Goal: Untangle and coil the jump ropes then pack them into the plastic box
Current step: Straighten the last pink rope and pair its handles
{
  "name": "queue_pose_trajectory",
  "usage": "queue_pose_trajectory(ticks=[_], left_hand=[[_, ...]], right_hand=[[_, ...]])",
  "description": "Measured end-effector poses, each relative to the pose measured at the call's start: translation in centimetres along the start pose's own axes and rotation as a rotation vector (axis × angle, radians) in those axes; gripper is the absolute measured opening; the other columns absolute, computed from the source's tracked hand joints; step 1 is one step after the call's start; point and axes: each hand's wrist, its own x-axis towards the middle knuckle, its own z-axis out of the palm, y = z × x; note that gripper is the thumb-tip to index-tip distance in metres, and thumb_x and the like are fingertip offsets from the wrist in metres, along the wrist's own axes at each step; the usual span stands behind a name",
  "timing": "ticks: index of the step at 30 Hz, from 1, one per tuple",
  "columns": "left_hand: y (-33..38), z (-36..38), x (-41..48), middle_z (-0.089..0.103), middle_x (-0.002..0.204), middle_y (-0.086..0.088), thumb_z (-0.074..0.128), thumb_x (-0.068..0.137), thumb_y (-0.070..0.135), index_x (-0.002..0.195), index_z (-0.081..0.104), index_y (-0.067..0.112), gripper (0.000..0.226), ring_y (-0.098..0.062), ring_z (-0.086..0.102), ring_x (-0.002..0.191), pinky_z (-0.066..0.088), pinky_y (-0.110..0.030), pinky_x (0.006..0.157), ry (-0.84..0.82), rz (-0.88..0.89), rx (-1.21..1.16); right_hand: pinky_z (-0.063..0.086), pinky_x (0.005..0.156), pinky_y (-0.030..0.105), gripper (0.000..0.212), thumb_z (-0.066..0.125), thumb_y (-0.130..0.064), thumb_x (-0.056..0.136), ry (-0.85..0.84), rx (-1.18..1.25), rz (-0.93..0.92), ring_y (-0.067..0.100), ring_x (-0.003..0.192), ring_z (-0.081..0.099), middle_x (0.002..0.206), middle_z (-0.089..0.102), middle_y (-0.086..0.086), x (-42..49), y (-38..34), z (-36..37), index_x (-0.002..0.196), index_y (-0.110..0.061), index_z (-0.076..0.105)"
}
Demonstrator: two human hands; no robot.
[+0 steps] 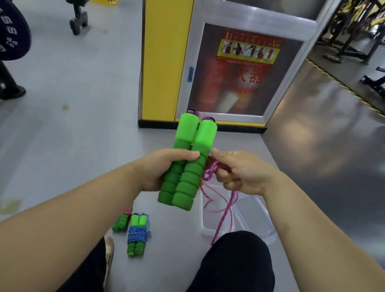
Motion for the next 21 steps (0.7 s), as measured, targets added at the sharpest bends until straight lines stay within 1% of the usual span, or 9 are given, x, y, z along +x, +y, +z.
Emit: queue_pose_trajectory(ticks=[3,6,9,11,13,15,17,19,21], left_hand=[[-0.1,-1.0,0.2,0.068,0.067,-0.009,0.057,0.079,0.02,0.091,0.062,0.004,0.021,-0.021,0.066,0.056,0.057,-0.028,0.057,0.04,-0.044,0.072],[-0.7,-2.7,0.4,0.068,0.069,-0.011,0.059,0.081,0.022,0.099,0.061,0.003,0.027,-0.023,0.066,0.058,0.056,-0.029,0.056,0.106,-0.056,0.043],[-1.5,-3.2,0.3,0.069,0.074,-0.011,0.058,0.082,0.021,0.096,0.062,0.004,0.023,-0.023,0.067,0.06,0.056,-0.029,0.057,0.111,-0.088,0.033],[-2.0,-2.9,0.4,0.069,0.088,-0.013,0.061,0.076,0.021,0.097,0.063,0.003,0.028,-0.023,0.068,0.065,0.056,-0.029,0.058,0.065,-0.144,0.044],[-2.2,-2.7,0.7,0.068,0.095,-0.013,0.065,0.072,0.023,0.103,0.063,0.003,0.037,-0.024,0.068,0.07,0.057,-0.03,0.061,0.07,-0.201,0.089],[-2.4,-2.8,1.0,0.07,0.085,-0.01,0.069,0.077,0.022,0.1,0.064,0.004,0.03,-0.022,0.067,0.068,0.057,-0.031,0.065,0.138,-0.268,0.219],[-2.4,-3.0,1.0,0.071,0.082,-0.011,0.073,0.077,0.024,0.098,0.065,0.005,0.03,-0.025,0.068,0.072,0.057,-0.036,0.073,0.195,-0.33,0.447],[-1.9,-2.6,0.8,0.069,0.097,-0.014,0.077,0.074,0.031,0.104,0.063,0.007,0.041,-0.031,0.067,0.091,0.055,-0.041,0.084,0.183,-0.367,0.736],[-0.9,-1.6,0.6,0.06,0.119,-0.012,0.074,0.077,0.035,0.12,0.056,0.01,0.053,-0.032,0.057,0.114,0.05,-0.034,0.088,0.172,-0.341,0.99]], right_hand=[[0.017,0.041,0.019,0.035,0.049,-0.037,0.093,0.089,-0.146,-0.009,0.008,0.042,0.022,0.047,0.036,-0.003,-0.8,0.5,-0.9,0.07,-0.011,0.05],[0.031,0.05,0.02,0.015,0.054,-0.018,0.093,0.104,-0.207,-0.097,0.008,0.049,0.034,0.054,0.044,-0.004,-2.5,0.7,-2.6,0.086,-0.006,0.059],[0.043,0.058,0.018,0.008,0.057,-0.011,0.09,0.166,-0.352,-0.216,0.007,0.054,0.048,0.066,0.061,-0.002,-3.5,0.5,-3.1,0.084,-0.01,0.063],[0.046,0.058,0.02,0.011,0.053,-0.008,0.092,0.243,-0.267,-0.342,0.008,0.055,0.051,0.069,0.066,-0.002,-3.1,0.1,-2.6,0.083,-0.011,0.06],[0.042,0.052,0.019,0.014,0.048,-0.01,0.095,0.349,-0.106,-0.418,0.008,0.054,0.047,0.07,0.067,-0.002,-2.4,-1.1,-2.5,0.083,-0.011,0.055],[0.034,0.046,0.019,0.016,0.045,-0.013,0.097,0.41,-0.013,-0.398,0.009,0.051,0.04,0.068,0.065,-0.002,-2.0,-2.8,-2.9,0.084,-0.011,0.053],[0.025,0.043,0.019,0.016,0.046,-0.015,0.095,0.373,-0.067,-0.313,0.011,0.05,0.032,0.06,0.058,-0.002,-1.9,-4.1,-3.1,0.08,-0.011,0.051],[0.021,0.044,0.021,0.018,0.051,-0.019,0.094,0.275,-0.247,-0.211,0.01,0.048,0.027,0.055,0.046,-0.002,-2.0,-5.0,-2.8,0.079,-0.011,0.051],[0.02,0.045,0.021,0.018,0.052,-0.024,0.094,0.198,-0.405,-0.143,0.008,0.046,0.025,0.055,0.039,-0.003,-2.3,-5.7,-2.0,0.081,-0.012,0.052]])
